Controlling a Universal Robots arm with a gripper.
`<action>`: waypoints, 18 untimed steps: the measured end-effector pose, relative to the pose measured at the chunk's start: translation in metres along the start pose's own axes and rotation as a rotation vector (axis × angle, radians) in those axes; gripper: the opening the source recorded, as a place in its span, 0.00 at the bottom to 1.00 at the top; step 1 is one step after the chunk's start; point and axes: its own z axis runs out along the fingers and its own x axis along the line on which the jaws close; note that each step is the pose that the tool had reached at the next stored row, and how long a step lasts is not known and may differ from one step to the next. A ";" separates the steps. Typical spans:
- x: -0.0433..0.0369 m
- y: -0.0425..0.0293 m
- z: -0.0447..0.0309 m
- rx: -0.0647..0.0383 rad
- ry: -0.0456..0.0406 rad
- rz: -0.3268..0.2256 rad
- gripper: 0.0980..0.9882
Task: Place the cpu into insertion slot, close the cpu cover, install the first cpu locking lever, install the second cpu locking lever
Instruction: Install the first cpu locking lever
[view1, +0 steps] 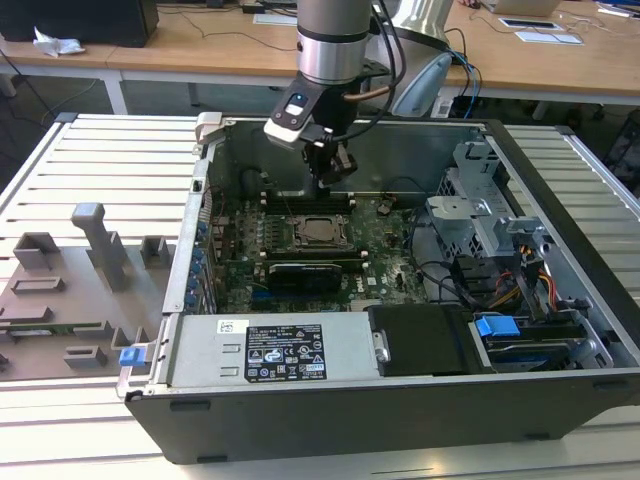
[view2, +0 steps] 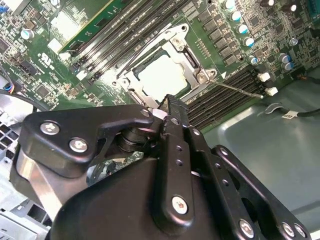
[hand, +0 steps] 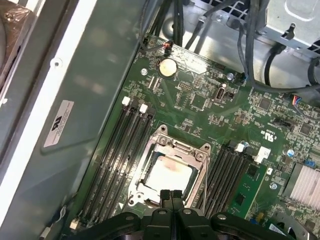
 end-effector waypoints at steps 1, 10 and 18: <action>0.0000 0.0000 0.0000 0.000 0.0001 -0.005 0.01; 0.0000 0.0000 0.0000 -0.003 0.0004 -0.127 0.01; 0.0000 0.0000 0.0000 -0.006 0.0008 -0.244 0.01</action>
